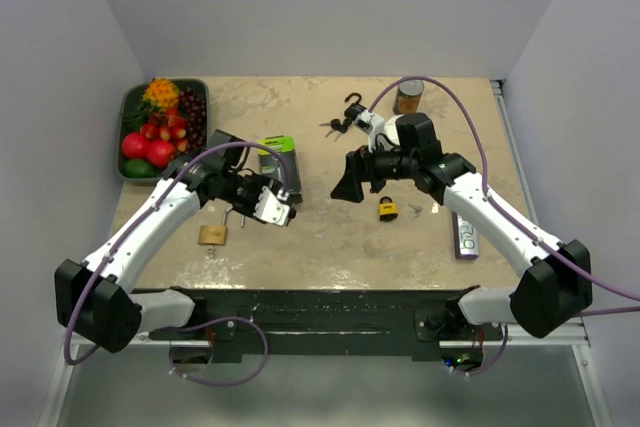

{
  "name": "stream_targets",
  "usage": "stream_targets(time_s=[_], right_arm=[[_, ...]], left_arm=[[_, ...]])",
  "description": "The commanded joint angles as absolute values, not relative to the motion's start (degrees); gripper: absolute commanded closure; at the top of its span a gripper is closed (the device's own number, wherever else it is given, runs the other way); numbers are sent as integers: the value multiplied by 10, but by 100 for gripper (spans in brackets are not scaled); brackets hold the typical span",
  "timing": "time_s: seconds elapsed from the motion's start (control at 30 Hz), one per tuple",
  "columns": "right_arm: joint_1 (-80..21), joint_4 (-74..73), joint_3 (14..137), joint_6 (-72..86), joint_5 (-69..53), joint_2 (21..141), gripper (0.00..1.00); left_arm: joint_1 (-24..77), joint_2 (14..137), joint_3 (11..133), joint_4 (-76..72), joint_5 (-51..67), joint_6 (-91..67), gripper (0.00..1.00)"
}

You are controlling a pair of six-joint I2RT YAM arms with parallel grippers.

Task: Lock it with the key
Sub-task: Pick up the lock from the center of the board.

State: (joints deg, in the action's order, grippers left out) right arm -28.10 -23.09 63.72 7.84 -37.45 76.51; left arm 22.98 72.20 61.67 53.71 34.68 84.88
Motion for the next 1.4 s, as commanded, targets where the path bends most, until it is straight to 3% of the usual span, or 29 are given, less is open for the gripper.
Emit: stream_targets(time_s=[0.0, 0.13, 0.37, 0.7, 0.87, 1.1, 1.37], right_arm=[[-280, -99, 601, 206, -448, 739, 6], [-293, -15, 573, 276, -457, 736, 6], [-325, -3, 571, 315, -464, 769, 9], [-345, 49, 513, 370, -501, 770, 26], [-345, 71, 499, 403, -518, 773, 45], [-340, 127, 497, 474, -522, 791, 40], [-323, 165, 479, 528, -522, 801, 41]], left_arm=[[297, 698, 684, 476, 334, 692, 100], [356, 709, 717, 460, 301, 629, 100], [444, 731, 739, 424, 229, 585, 100], [461, 746, 746, 404, 215, 554, 100], [461, 740, 743, 399, 221, 553, 100], [464, 735, 737, 400, 223, 550, 100], [466, 725, 727, 397, 218, 545, 100]])
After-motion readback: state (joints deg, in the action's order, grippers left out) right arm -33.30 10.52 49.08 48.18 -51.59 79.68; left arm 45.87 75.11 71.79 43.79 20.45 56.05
